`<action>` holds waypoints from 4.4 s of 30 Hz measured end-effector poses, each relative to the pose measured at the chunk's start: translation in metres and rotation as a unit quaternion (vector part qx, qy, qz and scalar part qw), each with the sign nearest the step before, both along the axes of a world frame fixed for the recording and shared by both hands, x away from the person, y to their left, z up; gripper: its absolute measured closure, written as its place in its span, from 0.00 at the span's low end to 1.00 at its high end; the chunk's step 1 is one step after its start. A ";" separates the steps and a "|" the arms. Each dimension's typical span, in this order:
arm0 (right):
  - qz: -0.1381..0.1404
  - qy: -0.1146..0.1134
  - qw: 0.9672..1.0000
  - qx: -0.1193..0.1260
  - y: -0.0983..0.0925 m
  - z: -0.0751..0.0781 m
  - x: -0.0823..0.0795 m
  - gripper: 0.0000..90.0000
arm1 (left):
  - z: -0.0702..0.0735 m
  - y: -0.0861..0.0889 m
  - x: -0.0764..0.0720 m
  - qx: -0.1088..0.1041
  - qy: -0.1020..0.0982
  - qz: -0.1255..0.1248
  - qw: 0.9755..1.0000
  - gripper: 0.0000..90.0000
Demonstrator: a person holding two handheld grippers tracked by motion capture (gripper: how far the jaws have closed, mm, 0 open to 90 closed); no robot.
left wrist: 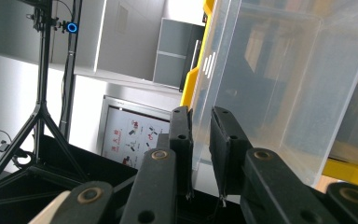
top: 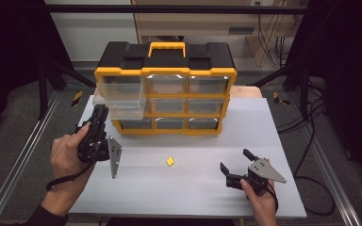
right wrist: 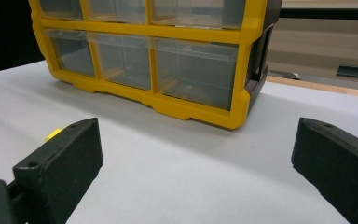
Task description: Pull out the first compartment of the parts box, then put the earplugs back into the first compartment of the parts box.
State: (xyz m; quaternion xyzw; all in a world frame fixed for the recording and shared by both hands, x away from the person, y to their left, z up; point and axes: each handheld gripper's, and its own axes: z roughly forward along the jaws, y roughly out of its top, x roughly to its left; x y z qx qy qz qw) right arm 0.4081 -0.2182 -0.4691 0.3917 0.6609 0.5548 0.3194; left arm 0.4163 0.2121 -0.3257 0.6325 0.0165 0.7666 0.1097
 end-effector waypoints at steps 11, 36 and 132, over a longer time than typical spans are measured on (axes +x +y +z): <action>0.000 0.002 1.000 0.000 0.000 0.000 0.000 0.02 | -0.001 0.000 -0.001 0.000 0.002 -0.001 1.000 0.86; -0.001 0.008 1.000 -0.006 0.001 -0.003 0.000 0.03 | -0.032 0.033 -0.001 -0.292 0.107 -0.018 0.950 0.28; 0.105 0.215 0.958 -0.156 0.152 0.023 0.059 0.29 | -0.144 0.081 0.015 -0.561 0.311 -0.167 0.749 0.02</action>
